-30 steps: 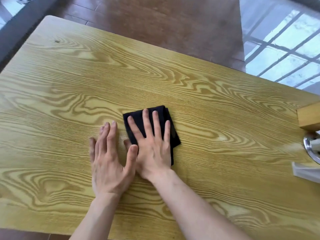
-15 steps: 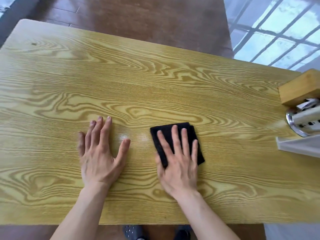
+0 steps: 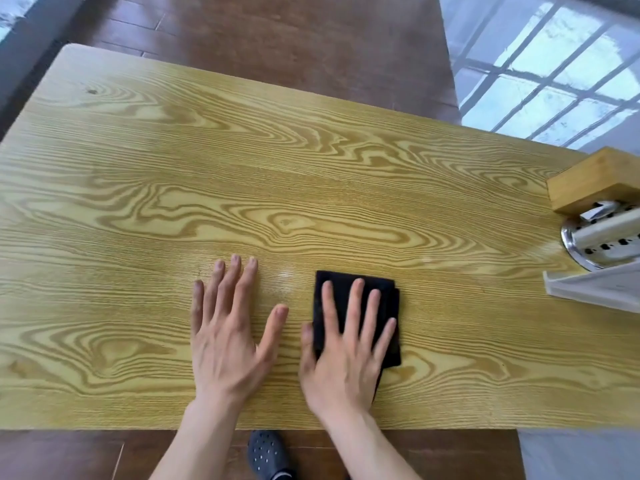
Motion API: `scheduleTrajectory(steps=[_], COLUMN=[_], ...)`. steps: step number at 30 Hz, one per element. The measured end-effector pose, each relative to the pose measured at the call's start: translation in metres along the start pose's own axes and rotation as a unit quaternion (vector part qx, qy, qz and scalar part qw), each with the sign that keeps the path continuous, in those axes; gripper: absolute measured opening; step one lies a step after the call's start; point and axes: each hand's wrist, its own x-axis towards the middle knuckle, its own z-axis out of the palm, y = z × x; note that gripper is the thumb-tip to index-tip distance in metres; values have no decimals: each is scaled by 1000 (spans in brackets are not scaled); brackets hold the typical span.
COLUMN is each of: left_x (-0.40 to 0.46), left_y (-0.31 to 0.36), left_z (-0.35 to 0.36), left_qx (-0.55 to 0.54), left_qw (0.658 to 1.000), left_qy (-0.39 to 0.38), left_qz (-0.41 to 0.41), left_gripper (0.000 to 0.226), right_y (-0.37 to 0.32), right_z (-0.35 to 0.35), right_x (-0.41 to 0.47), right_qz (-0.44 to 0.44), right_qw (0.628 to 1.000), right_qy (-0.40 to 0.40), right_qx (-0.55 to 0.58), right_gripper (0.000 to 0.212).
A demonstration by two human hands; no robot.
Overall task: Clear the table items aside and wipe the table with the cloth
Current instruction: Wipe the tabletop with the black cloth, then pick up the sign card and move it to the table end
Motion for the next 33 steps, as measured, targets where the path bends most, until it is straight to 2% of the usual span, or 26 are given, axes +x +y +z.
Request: scheduleTrajectory(steps=[7,12,16,24,28,33], left_x=[-51,-64,-60,-39,-29,-16], left_y=[10,27,52,139,199,291], left_z=[1,-11,-30,-54,-51,-26], left_qx=[-10,-8,1,37,36,14], left_qw=[998,997,996,989,982,972], left_qy=[-64,-80,-87,-122,-141,-169], left_qz=[11,2,4,76,121,163], left_gripper=[73,69,68,75,76,76], right_y=[-6,15,45,118,172,269], right_z=[-6,-36,-79,-153,-183,-219], right_x=[-32,-31,-30,-5,5,10], right_qz=[-60,-95,-63,-13,20,91], right_qw=[995,984,983,981,981,971], right_qy=[-74,-127,-100,-138,-126,-111], right_qx=[5,81,141,139,149,191], right_gripper=[84,71,68,71,74,67])
